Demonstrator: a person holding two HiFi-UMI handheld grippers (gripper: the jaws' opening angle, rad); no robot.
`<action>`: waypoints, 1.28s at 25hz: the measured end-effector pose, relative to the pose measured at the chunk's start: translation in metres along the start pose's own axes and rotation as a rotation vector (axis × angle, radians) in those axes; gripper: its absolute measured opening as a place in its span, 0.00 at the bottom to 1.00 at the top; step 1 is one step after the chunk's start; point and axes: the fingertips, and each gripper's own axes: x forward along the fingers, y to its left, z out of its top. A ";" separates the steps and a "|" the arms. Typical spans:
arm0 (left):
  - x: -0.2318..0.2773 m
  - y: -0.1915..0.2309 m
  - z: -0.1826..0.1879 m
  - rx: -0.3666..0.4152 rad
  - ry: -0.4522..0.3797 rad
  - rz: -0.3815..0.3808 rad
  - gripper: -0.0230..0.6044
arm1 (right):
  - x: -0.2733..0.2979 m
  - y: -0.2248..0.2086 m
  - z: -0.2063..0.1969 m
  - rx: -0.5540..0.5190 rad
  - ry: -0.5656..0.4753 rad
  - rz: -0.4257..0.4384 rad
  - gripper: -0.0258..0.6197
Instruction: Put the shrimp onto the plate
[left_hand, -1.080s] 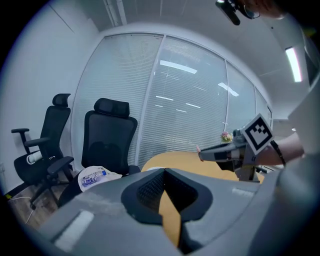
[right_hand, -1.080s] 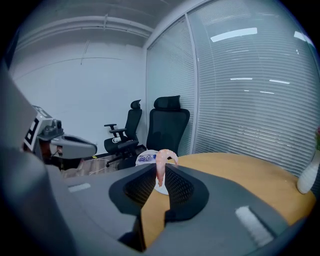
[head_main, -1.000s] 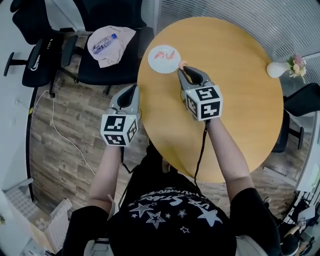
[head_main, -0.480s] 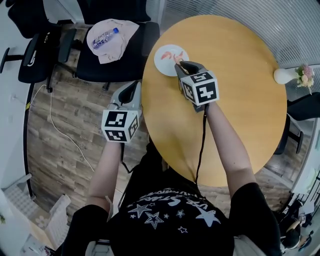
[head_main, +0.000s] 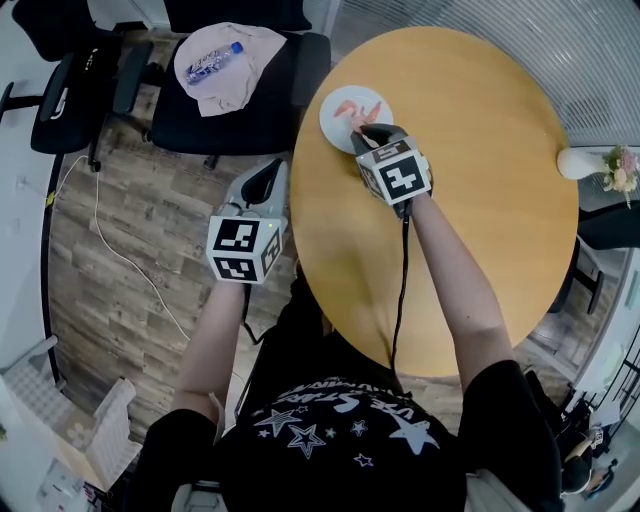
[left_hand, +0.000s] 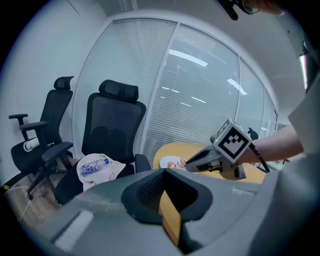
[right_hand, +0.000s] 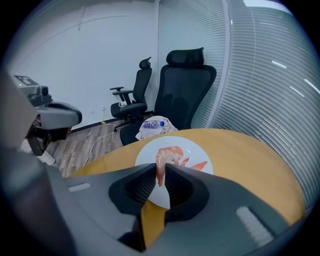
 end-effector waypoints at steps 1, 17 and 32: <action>0.001 0.001 -0.002 -0.004 0.002 0.001 0.04 | 0.003 0.001 -0.001 -0.015 0.015 0.009 0.13; 0.005 0.007 -0.021 -0.049 0.032 -0.016 0.04 | 0.026 0.003 -0.015 -0.030 0.133 0.037 0.13; -0.003 0.001 -0.025 -0.055 0.033 -0.028 0.04 | 0.024 0.002 -0.015 -0.032 0.137 0.049 0.17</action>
